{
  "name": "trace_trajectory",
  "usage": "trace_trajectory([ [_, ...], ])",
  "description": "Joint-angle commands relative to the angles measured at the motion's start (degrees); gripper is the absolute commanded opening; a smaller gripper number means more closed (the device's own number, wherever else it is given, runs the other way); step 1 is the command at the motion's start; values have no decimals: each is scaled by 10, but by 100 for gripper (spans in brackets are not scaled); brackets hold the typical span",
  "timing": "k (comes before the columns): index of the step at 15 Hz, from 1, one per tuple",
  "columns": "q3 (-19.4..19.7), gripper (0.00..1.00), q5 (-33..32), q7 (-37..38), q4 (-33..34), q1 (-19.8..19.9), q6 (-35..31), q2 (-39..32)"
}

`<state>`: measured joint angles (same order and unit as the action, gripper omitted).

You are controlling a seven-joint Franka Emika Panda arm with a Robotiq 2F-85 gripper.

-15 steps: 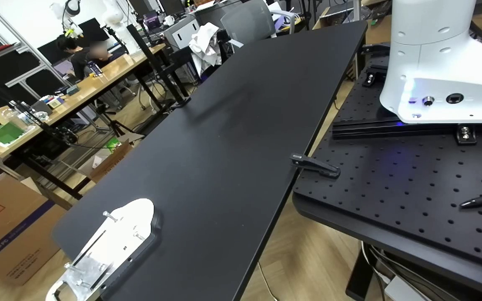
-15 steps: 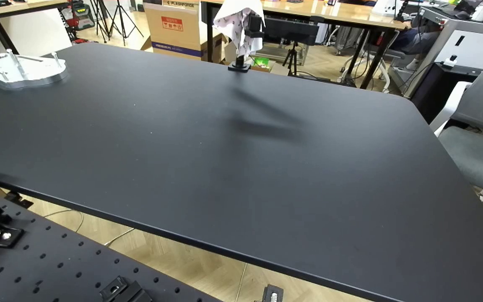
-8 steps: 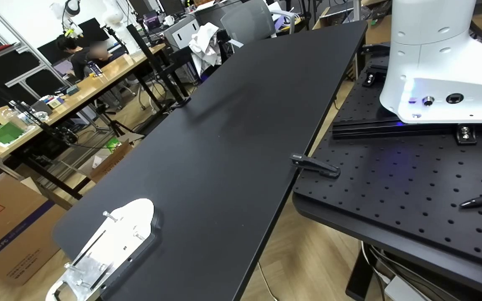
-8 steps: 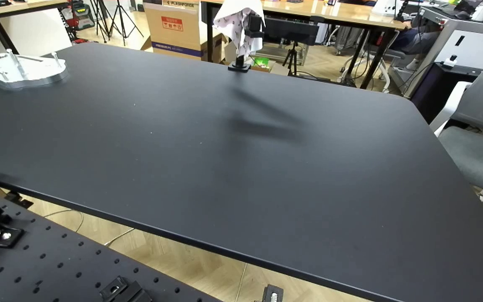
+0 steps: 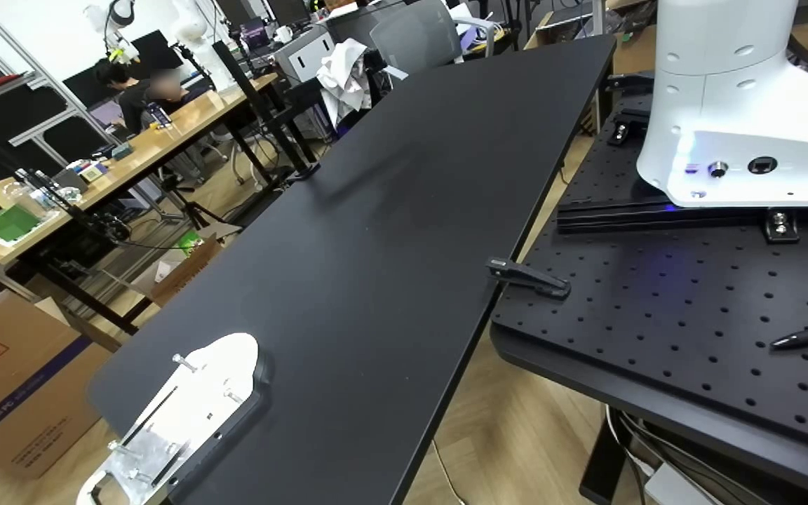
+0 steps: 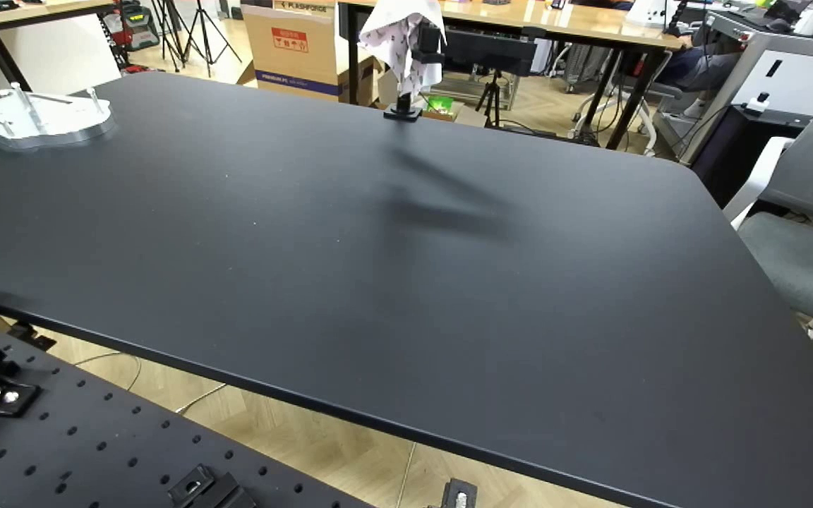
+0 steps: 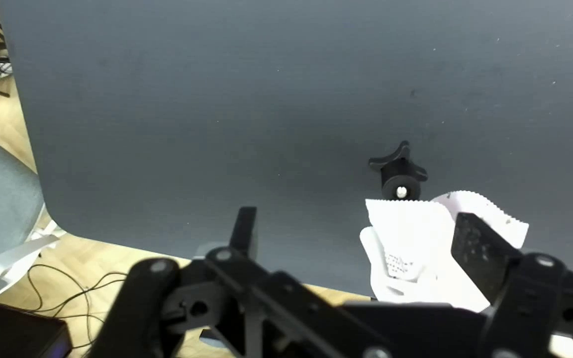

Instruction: Unhang the cloth from the stand

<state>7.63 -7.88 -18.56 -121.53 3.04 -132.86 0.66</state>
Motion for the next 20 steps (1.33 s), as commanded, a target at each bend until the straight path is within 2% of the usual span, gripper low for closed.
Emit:
trace_trajectory([
  [1,-17,100,19,-16,102,4,29,-87],
  [4,-40,100,45,-35,135,3,56,-118],
  [7,-63,100,64,-48,138,0,79,-122],
  [13,-70,100,58,-45,150,4,107,-144],
  [14,-69,75,59,-43,154,6,110,-150],
  [15,-69,73,57,-44,157,8,111,-156],
  [20,-70,39,54,-51,170,15,109,-174],
])
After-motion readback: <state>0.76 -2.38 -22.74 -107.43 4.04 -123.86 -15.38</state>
